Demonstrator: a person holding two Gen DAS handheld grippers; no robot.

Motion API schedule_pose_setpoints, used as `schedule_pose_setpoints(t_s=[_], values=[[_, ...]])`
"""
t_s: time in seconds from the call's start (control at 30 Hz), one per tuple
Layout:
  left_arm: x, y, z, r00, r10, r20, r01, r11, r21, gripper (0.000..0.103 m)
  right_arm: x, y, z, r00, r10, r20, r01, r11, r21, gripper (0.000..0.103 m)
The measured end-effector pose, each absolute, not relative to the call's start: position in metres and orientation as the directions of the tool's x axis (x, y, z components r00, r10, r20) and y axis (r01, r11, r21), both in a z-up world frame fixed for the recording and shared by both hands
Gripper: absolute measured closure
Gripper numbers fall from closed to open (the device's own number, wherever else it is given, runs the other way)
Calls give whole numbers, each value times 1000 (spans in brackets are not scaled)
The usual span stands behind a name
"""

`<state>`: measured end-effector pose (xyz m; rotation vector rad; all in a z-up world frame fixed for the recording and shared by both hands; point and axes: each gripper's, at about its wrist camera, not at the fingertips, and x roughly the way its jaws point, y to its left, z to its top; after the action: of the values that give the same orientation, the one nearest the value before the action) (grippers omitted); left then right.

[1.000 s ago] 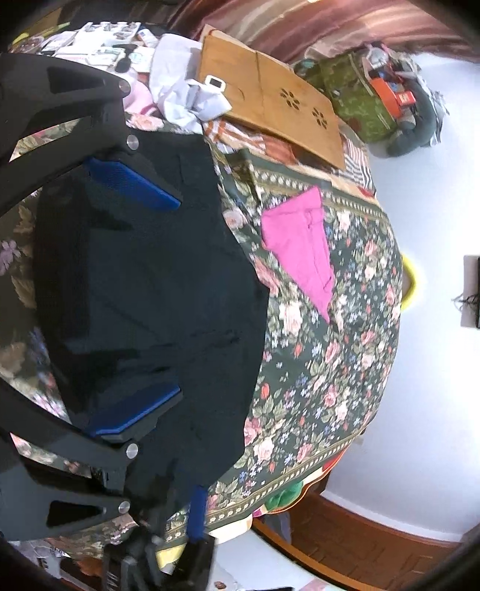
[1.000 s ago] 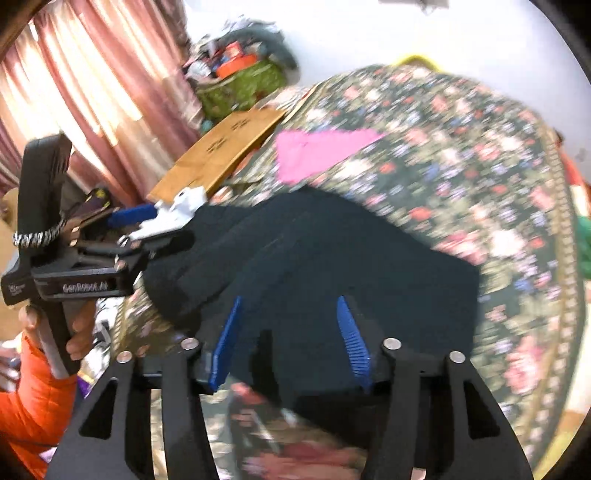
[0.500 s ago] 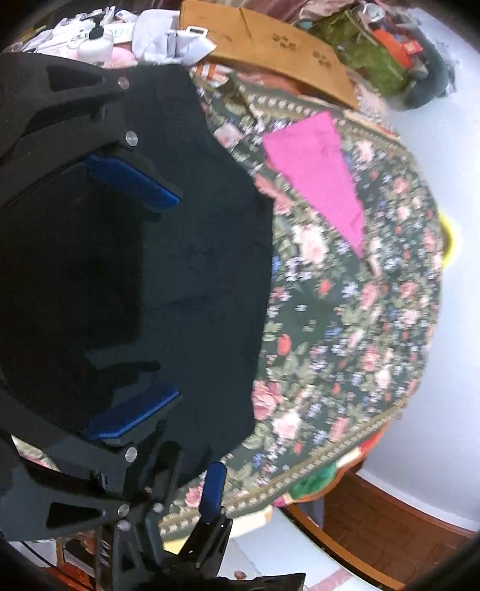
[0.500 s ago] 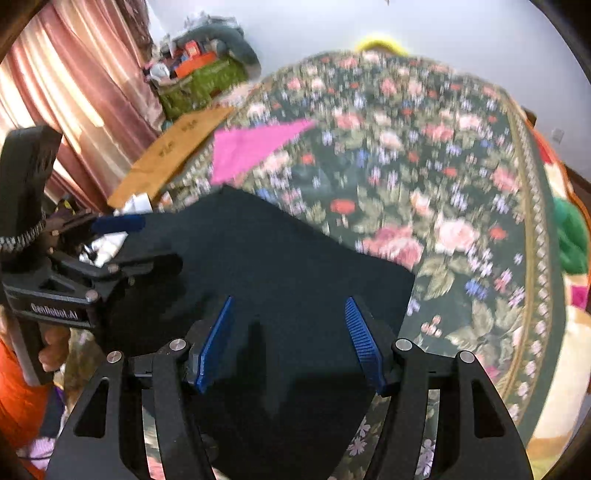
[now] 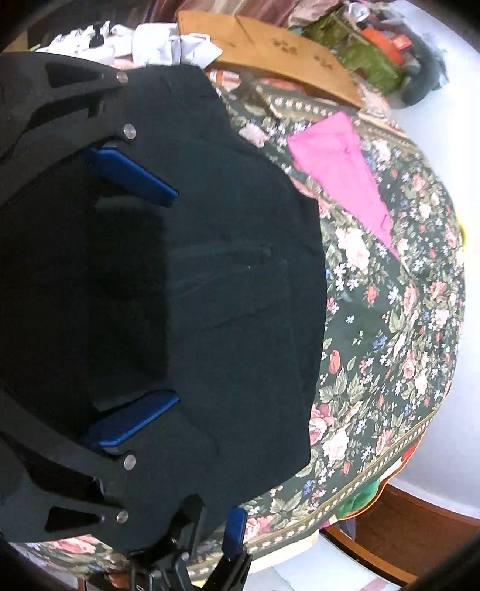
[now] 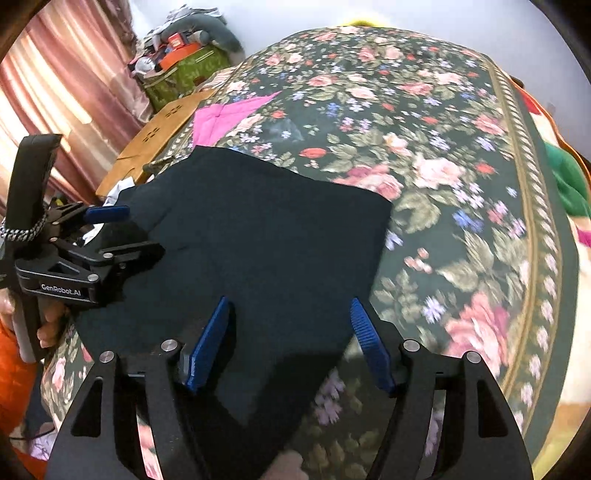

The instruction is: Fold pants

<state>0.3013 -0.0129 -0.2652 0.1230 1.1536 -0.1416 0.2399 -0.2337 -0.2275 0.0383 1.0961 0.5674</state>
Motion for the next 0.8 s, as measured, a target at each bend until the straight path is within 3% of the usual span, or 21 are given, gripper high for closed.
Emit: schedule_pose_setpoints(t_s=[0.8], values=[[236,38,-228,522,-27,-853,16,1000,-21,0,195,-277,-199,445,327,-834,-301,931,205,36]])
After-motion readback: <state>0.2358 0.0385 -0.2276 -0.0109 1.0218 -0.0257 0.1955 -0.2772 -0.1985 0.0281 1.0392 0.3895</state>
